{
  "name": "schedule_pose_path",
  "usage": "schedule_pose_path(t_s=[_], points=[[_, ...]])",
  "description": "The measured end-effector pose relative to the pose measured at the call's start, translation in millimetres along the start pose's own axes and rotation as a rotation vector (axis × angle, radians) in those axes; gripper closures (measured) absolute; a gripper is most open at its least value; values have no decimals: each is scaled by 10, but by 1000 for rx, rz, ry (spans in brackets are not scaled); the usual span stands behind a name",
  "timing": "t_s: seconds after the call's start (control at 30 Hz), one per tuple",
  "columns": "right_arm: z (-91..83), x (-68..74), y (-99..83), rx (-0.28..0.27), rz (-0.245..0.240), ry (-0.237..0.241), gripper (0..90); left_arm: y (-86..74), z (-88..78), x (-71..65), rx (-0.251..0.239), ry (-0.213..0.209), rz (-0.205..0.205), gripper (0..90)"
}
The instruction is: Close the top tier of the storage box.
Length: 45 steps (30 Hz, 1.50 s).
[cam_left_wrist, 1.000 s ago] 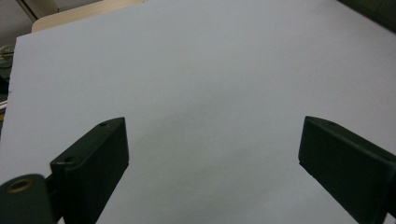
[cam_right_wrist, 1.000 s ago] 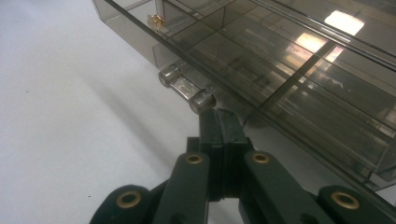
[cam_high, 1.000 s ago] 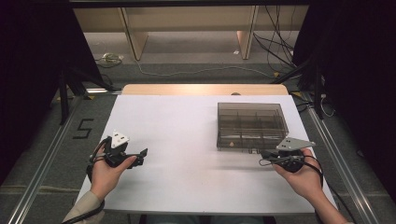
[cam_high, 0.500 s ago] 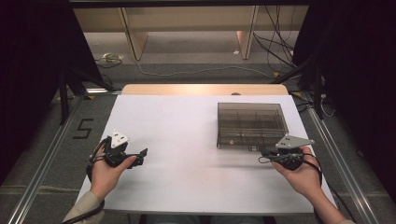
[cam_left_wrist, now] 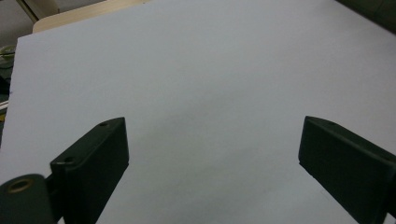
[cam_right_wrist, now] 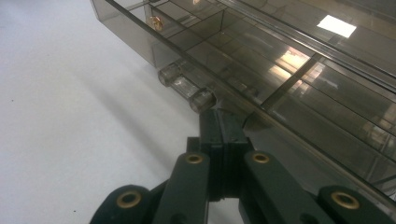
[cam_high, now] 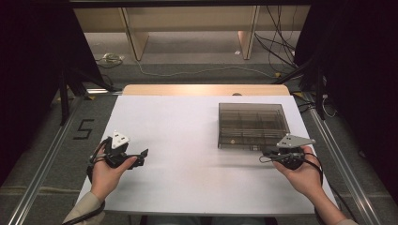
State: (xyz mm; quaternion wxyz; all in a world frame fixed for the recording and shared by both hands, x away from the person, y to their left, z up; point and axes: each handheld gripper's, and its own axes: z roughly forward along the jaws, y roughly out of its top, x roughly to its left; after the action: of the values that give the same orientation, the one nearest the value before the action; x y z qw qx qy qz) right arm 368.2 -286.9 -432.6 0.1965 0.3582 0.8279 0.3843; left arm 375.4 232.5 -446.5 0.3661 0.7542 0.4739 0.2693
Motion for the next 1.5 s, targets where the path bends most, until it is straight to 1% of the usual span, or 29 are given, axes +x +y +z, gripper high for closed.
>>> schedule_pose_path(t_s=[0.67,1.5], points=[[19,-25,39,-15,3,-15,900,2,1,-1,-3,0,-2,84],[34,-38,61,-17,3,-23,900,1,3,-1,-2,0,-1,84]])
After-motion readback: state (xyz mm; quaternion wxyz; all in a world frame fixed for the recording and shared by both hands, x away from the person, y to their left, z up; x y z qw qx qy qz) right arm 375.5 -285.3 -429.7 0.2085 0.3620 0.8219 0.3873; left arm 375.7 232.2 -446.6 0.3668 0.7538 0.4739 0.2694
